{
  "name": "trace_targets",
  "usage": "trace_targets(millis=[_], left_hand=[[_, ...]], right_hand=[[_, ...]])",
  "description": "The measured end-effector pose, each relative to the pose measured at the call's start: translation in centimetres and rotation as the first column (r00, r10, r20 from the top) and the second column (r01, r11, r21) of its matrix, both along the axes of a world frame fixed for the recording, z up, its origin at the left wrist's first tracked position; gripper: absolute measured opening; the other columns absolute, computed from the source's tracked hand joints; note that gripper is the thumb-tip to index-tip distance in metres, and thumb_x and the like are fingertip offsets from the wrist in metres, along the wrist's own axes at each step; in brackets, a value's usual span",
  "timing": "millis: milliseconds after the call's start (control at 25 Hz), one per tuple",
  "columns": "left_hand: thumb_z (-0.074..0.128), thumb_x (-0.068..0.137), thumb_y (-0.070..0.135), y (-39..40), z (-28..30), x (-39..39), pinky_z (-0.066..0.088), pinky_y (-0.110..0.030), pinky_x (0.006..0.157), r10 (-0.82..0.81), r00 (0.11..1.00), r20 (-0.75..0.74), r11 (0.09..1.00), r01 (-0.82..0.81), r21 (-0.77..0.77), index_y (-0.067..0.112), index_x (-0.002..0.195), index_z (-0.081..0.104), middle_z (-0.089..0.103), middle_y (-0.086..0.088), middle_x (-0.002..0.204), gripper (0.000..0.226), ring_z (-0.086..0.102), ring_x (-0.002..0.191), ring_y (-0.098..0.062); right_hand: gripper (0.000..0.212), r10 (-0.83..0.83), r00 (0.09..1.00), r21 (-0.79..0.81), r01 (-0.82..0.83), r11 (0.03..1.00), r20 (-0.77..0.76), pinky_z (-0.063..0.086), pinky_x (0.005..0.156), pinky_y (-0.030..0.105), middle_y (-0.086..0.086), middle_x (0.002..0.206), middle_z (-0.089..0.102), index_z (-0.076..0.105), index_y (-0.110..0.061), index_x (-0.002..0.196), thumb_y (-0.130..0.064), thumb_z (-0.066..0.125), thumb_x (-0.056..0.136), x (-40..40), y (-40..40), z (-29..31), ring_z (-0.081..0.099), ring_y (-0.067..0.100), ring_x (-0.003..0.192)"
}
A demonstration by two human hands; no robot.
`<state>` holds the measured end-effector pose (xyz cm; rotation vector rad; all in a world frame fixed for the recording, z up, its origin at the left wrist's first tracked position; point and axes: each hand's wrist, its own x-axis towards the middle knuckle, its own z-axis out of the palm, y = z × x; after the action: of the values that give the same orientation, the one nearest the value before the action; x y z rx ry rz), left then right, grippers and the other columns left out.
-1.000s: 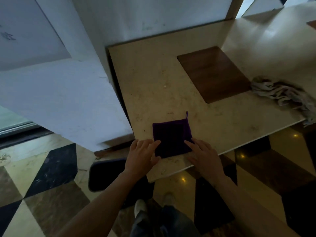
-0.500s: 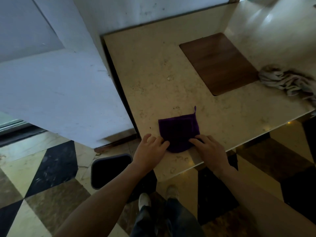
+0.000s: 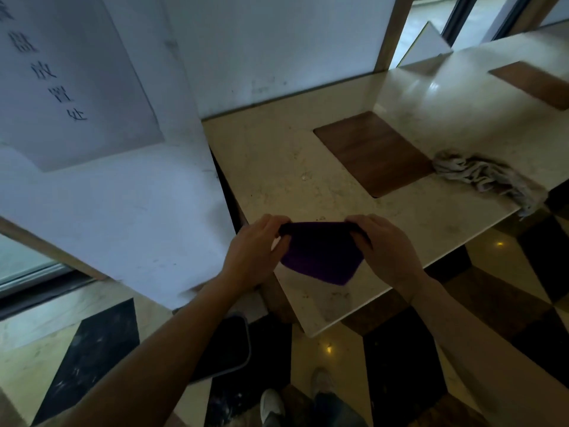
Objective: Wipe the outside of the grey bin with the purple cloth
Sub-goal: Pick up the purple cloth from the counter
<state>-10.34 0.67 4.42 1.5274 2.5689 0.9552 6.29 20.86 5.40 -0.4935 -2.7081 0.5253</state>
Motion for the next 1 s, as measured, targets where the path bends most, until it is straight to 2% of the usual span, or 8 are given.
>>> trace_targets(millis=[160,320,440,600,680,760,1000], left_hand=[[0.049,0.093,0.031,-2.7,3.0,0.1,0.045,-0.021,0.067,-0.025,0.999,-0.024,0.998,0.026,0.050,0.024,0.114,0.057,0.065,0.004,0.102,0.024,0.055,0.077,-0.006],[0.055,0.092,0.024,-6.0,5.4,1.3,0.034,-0.009,0.064,0.011,0.996,-0.084,0.993,-0.001,0.119,0.020,0.112,0.059,0.067,0.001,0.099,0.022,0.050,0.076,-0.004],[0.055,0.093,0.025,-8.6,7.0,2.7,0.031,-0.007,0.064,0.050,0.993,-0.106,0.989,-0.035,0.143,0.019,0.113,0.059,0.067,0.001,0.101,0.021,0.052,0.078,-0.004],[0.052,0.094,0.025,-13.2,7.9,5.8,0.035,-0.010,0.062,0.058,0.993,-0.104,0.987,-0.041,0.154,0.021,0.114,0.058,0.065,0.002,0.101,0.021,0.059,0.077,-0.008],[0.051,0.094,0.025,-15.8,7.7,8.0,0.041,-0.018,0.062,0.078,0.993,-0.091,0.984,-0.061,0.167,0.022,0.115,0.057,0.064,0.002,0.100,0.022,0.060,0.078,-0.011],[0.050,0.094,0.025,-18.3,7.2,10.4,0.045,-0.024,0.066,0.089,0.994,-0.066,0.985,-0.078,0.157,0.021,0.115,0.057,0.065,0.002,0.102,0.023,0.061,0.082,-0.012],[0.048,0.093,0.028,-25.8,5.7,14.9,0.050,-0.029,0.072,0.122,0.991,-0.057,0.986,-0.115,0.121,0.021,0.113,0.057,0.066,0.001,0.102,0.023,0.062,0.083,-0.012]], right_hand=[[0.027,-0.012,0.996,0.081,0.019,0.997,-0.088,0.053,0.071,0.038,0.010,0.107,0.068,0.063,-0.013,0.123,-0.013,0.055,0.097,0.8,-3.6,3.5,0.063,0.028,0.092],[0.027,0.001,0.987,0.121,0.019,0.992,-0.163,0.054,0.068,0.037,0.009,0.105,0.068,0.064,-0.013,0.122,-0.012,0.056,0.096,1.5,-7.0,6.5,0.063,0.027,0.090],[0.025,0.040,0.980,0.157,-0.009,0.988,-0.195,0.053,0.064,0.037,0.009,0.103,0.068,0.064,-0.013,0.121,-0.013,0.056,0.097,2.5,-9.5,7.8,0.063,0.027,0.087],[0.025,0.056,0.973,0.156,-0.022,0.987,-0.222,0.051,0.064,0.034,0.008,0.101,0.068,0.064,-0.012,0.121,-0.015,0.054,0.098,5.5,-13.7,8.3,0.062,0.025,0.085],[0.025,0.073,0.974,0.163,-0.037,0.986,-0.217,0.051,0.064,0.034,0.009,0.100,0.068,0.064,-0.012,0.121,-0.015,0.054,0.098,7.3,-16.3,7.9,0.062,0.026,0.084],[0.025,0.074,0.973,0.166,-0.037,0.985,-0.220,0.051,0.064,0.036,0.010,0.100,0.068,0.064,-0.012,0.121,-0.015,0.055,0.098,9.2,-18.8,7.1,0.062,0.028,0.085],[0.026,0.064,0.978,0.091,-0.047,0.995,-0.200,0.053,0.070,0.041,0.010,0.102,0.068,0.063,-0.012,0.121,-0.015,0.054,0.097,12.5,-26.1,4.6,0.061,0.029,0.090]])
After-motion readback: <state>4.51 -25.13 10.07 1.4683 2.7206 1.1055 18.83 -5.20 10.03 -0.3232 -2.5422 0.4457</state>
